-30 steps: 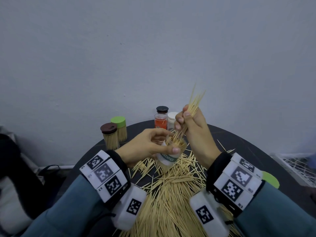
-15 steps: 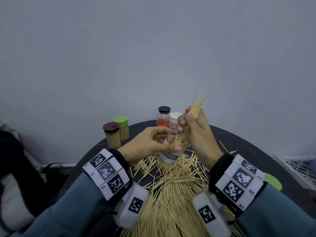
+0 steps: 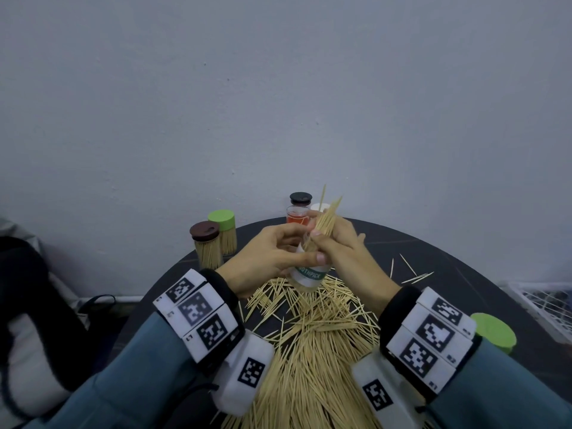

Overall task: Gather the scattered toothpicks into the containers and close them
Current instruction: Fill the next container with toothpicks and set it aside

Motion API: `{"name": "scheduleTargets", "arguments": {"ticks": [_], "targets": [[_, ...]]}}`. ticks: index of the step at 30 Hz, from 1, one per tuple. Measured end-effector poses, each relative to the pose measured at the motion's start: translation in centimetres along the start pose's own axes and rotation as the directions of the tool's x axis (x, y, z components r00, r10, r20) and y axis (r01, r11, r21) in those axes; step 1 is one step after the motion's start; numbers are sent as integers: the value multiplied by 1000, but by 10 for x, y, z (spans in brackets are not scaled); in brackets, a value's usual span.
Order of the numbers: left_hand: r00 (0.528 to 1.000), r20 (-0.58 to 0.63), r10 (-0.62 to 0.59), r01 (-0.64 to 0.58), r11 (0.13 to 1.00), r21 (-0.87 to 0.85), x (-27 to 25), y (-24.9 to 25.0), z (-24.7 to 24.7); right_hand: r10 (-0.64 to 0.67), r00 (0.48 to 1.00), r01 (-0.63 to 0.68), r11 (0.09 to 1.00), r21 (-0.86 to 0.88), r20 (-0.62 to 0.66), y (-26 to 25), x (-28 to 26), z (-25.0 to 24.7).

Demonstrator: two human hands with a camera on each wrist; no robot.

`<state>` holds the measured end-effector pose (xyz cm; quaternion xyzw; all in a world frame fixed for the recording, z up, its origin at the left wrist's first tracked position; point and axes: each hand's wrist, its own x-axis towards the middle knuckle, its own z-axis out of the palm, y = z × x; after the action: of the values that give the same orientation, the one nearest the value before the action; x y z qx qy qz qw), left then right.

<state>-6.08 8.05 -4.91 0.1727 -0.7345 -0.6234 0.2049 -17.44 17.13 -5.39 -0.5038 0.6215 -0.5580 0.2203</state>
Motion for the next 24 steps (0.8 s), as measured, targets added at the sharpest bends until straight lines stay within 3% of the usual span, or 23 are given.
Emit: {"name": "scheduleTargets", "arguments": {"ticks": [4, 9, 13, 17, 19, 22, 24], "targets": [[1000, 15, 3, -4, 999, 32, 0, 0, 0, -9, 1000, 8, 980, 199, 0, -4, 3, -4], [999, 38, 5, -8, 995, 97, -2, -1, 2, -55, 998, 60, 963, 263, -27, -10, 2, -10], [997, 76, -2, -6, 995, 103, -2, -1, 3, -57, 997, 65, 986, 153, -56, -3, 1, -8], [994, 110, -12, -1, 993, 120, -3, 1, 5, -34, 999, 38, 981, -191, 22, 8, 0, -6], [996, 94, -9, -2, 993, 118, -4, 1, 5, -18, 999, 26, 985, -170, 50, 6, -1, -10], [1000, 19, 10, -12, 994, 113, -3, 2, 3, -56, 997, 54, 998, 27, 54, -3, 1, -16], [998, -52, 20, -14, 995, 103, -2, 1, 1, -53, 997, 52, 998, 23, 60, -3, 5, -20]]}}
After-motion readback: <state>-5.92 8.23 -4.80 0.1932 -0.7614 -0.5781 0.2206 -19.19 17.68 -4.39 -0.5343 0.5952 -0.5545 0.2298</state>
